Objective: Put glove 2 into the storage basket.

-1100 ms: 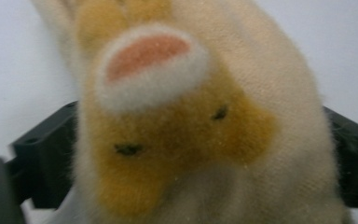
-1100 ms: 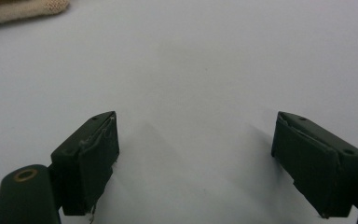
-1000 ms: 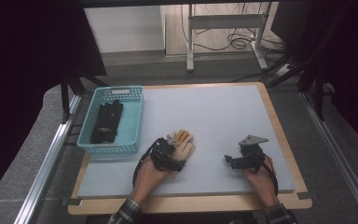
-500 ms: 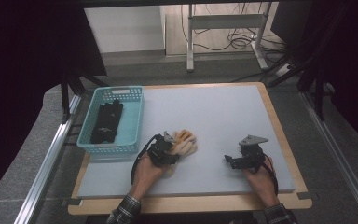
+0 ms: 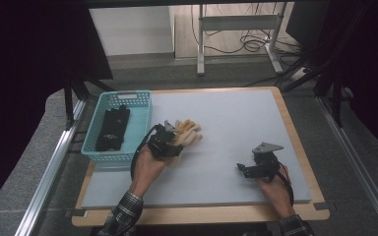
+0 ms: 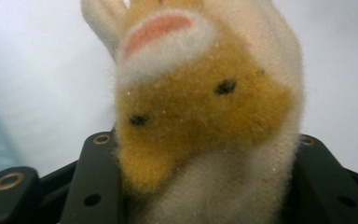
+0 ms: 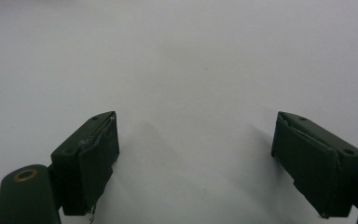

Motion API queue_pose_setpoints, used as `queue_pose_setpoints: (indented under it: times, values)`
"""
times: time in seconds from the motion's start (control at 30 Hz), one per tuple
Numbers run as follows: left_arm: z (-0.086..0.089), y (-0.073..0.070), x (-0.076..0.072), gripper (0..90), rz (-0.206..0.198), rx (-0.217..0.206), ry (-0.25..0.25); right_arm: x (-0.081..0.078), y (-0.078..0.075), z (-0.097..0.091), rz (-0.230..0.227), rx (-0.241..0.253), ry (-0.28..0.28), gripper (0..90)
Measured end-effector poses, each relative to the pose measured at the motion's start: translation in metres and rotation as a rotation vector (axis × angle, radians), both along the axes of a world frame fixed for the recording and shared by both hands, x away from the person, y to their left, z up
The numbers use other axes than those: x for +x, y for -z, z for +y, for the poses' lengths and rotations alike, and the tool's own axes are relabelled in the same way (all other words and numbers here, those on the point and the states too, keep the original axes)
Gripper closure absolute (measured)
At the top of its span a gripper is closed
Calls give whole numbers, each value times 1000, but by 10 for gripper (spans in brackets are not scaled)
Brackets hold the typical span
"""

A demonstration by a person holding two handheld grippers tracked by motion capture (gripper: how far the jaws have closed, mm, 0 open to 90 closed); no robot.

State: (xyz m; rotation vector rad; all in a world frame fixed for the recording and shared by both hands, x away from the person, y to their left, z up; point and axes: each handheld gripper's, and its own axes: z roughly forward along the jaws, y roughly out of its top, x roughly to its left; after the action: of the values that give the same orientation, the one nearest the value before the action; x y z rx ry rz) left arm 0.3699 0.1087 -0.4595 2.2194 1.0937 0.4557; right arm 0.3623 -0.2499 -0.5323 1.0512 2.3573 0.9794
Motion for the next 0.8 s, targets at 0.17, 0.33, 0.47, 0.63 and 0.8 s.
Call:
queue_pose_setpoints:
  times: [0.17, 0.33, 0.47, 0.63, 0.8]
  values:
    - [20, -23, 8, 505, -32, 7, -53, 0, 0, 0, 1, 1, 0, 149]
    - [47, -41, 19, 503, -52, 2, -132, 0, 0, 0, 0, 0, 0, 149]
    - [66, -48, 25, 501, -55, -12, -184, 0, 0, 0, 0, 1, 0, 148]
    - [91, -52, 34, 498, -48, -17, -247, 0, 0, 0, 0, 1, 0, 148]
    - [113, -52, 43, 495, -34, -9, -313, 0, 0, 0, 1, 1, 1, 148]
